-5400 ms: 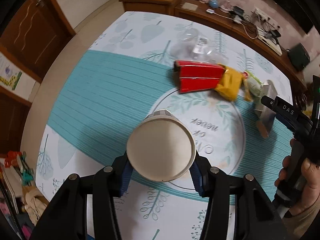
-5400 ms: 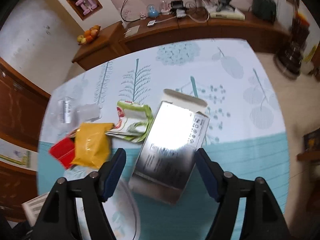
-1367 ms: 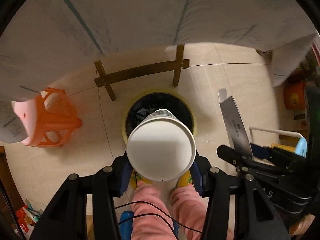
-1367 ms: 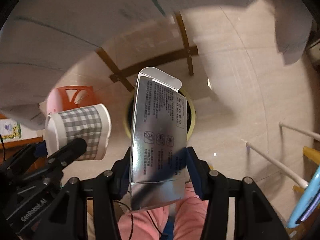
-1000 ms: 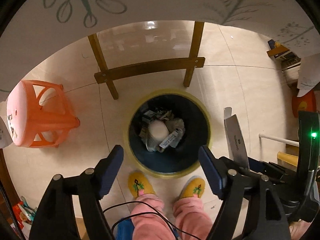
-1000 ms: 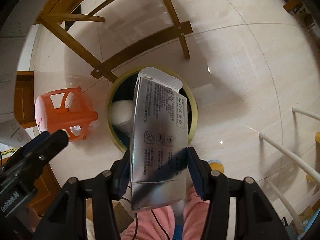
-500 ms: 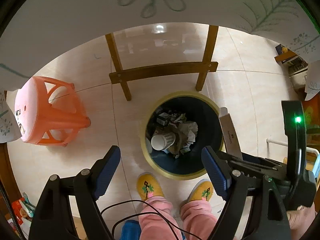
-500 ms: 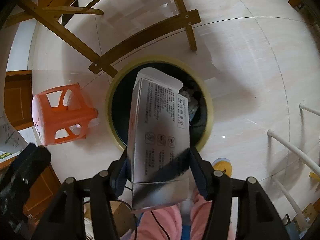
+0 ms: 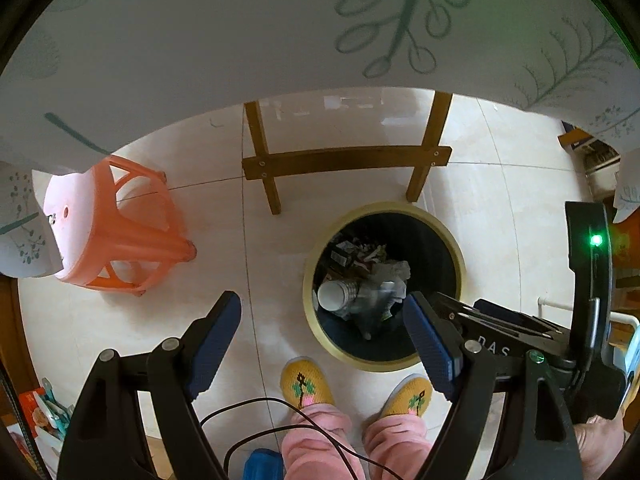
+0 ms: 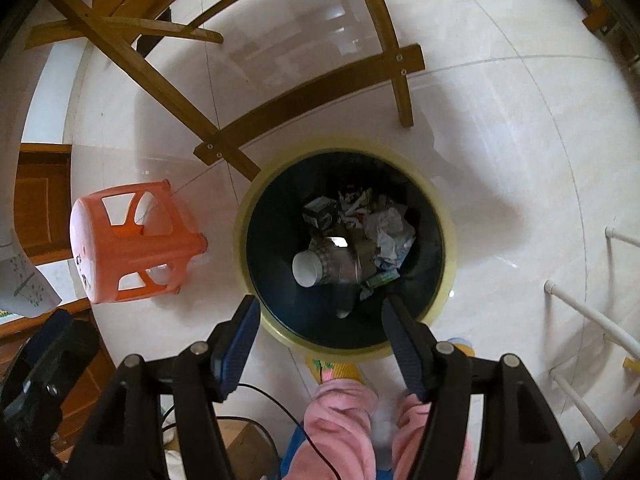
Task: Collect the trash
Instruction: 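Return both open tools to the remaining items on the table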
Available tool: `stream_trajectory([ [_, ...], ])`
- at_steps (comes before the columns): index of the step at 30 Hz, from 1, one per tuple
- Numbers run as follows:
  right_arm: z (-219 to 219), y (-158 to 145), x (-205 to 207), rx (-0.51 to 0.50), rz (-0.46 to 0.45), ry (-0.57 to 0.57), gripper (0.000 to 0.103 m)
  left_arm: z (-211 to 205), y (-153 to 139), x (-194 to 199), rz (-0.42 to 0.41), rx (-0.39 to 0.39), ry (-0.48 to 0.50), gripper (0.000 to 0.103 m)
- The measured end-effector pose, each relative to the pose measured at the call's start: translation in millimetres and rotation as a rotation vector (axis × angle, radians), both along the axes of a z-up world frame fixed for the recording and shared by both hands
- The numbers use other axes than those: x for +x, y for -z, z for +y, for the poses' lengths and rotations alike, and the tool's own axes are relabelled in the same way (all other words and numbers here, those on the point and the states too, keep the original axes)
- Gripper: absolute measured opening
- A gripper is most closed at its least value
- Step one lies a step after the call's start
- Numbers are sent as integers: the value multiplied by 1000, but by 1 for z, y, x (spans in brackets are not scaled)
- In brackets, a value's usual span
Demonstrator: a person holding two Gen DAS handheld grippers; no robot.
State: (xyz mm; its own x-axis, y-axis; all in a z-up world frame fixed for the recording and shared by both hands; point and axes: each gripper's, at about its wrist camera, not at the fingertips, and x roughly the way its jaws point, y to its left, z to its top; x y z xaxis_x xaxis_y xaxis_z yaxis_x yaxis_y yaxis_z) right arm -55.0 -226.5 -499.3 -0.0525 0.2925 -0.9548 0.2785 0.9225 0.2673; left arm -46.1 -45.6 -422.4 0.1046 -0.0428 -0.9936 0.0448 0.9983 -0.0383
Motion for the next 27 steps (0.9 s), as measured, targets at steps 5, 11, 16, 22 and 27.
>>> stream_trajectory([
  [5, 1, -11, 0, -16, -33, 1, 64, 9, -8, -3, -6, -4, -25, 82],
  [11, 3, -33, -2, -24, -78, -3, 64, 14, -21, -9, -11, 1, -40, 82],
  [16, 4, -71, -6, -42, -125, -11, 64, 19, -47, -14, -14, -11, -65, 82],
  [22, 4, -140, -12, -56, -183, -17, 64, 23, -108, -17, -40, -31, -59, 82],
  [27, 2, -215, -17, -44, -233, -4, 64, 22, -183, -18, -84, -17, -21, 82],
])
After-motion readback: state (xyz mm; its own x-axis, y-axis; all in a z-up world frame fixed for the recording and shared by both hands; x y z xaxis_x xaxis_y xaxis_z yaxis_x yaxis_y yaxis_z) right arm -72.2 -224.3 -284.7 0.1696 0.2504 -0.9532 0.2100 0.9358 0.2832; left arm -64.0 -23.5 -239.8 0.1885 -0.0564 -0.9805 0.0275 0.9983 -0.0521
